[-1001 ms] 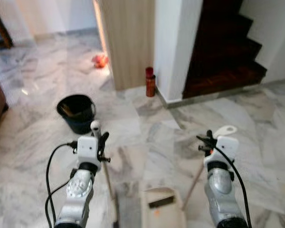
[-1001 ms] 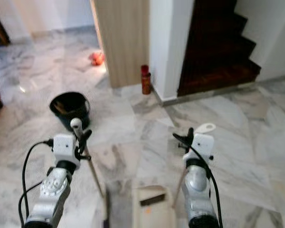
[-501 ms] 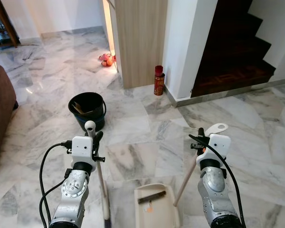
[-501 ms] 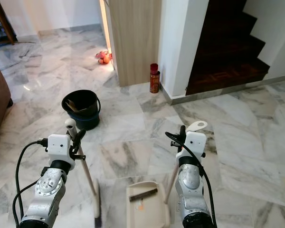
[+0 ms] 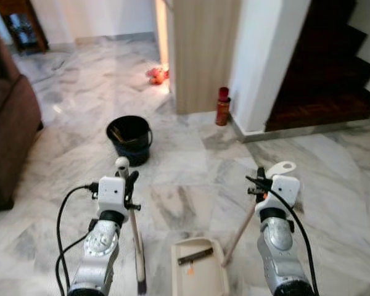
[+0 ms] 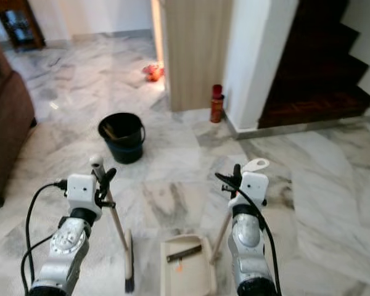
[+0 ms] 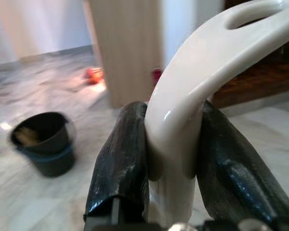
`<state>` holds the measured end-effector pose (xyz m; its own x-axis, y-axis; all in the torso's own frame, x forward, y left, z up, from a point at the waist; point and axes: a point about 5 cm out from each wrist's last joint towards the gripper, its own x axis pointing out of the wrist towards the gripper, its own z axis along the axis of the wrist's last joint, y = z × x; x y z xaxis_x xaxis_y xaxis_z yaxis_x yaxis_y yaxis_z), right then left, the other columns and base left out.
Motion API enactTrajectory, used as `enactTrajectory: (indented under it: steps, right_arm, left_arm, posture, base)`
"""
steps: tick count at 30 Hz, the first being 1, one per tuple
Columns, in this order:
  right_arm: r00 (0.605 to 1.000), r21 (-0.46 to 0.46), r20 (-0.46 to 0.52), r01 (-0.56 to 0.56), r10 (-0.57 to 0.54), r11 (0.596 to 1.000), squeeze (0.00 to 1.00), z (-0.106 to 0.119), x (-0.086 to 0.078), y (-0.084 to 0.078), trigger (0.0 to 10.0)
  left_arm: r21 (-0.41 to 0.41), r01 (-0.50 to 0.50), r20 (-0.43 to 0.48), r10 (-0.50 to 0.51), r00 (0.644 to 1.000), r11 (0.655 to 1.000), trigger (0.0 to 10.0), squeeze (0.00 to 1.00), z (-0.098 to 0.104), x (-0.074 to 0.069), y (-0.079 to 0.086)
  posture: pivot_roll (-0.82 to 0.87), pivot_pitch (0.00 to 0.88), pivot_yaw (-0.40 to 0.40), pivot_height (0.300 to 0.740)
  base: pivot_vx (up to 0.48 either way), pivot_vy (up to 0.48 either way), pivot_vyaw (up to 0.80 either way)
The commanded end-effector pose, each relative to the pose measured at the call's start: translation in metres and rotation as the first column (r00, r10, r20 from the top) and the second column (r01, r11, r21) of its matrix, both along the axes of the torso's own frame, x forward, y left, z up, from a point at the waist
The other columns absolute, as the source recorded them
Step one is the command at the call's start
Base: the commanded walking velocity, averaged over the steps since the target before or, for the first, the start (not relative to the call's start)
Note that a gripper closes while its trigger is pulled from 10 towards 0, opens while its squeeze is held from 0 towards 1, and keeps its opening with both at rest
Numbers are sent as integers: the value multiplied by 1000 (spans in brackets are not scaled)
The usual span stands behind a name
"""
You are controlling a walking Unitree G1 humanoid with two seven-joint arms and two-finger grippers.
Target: Sweep floor
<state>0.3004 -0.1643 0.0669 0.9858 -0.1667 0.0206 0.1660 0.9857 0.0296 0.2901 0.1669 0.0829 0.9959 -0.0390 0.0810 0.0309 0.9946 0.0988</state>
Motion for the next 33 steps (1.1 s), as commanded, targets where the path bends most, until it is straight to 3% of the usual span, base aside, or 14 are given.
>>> enactTrajectory:
  steps: [1, 6, 19, 33]
  right_arm:
    - [999, 5, 44, -2, 2, 1000, 0, 10, 3, 0, 10000]
    - [999, 10, 37, -7, 6, 1000, 0, 9, 4, 1, 10000]
    - [999, 24, 37, -10, 9, 1000, 0, 9, 5, 1, 10000]
    - [999, 29, 37, -11, 10, 1000, 0, 10, 5, 2, 10000]
  left_arm:
    - [5, 0, 38, 0, 999, 1000, 10000, 0, 8, 2, -1]
    - [4, 1, 33, -1, 999, 1000, 10000, 0, 8, 2, -1]
    - [9, 0, 28, -1, 1000, 1000, 10000, 0, 8, 3, -1]
    - [18, 2, 27, -3, 1000, 1000, 10000, 0, 9, 3, -1]
  posture:
    - [75, 0, 46, 740]
    - [76, 0, 44, 740]
    - [75, 0, 47, 740]
    - [72, 4, 55, 740]
  base:
    - [0, 0, 700]
    - [0, 0, 615]
    - [0, 0, 0]
    - [318, 0, 0]
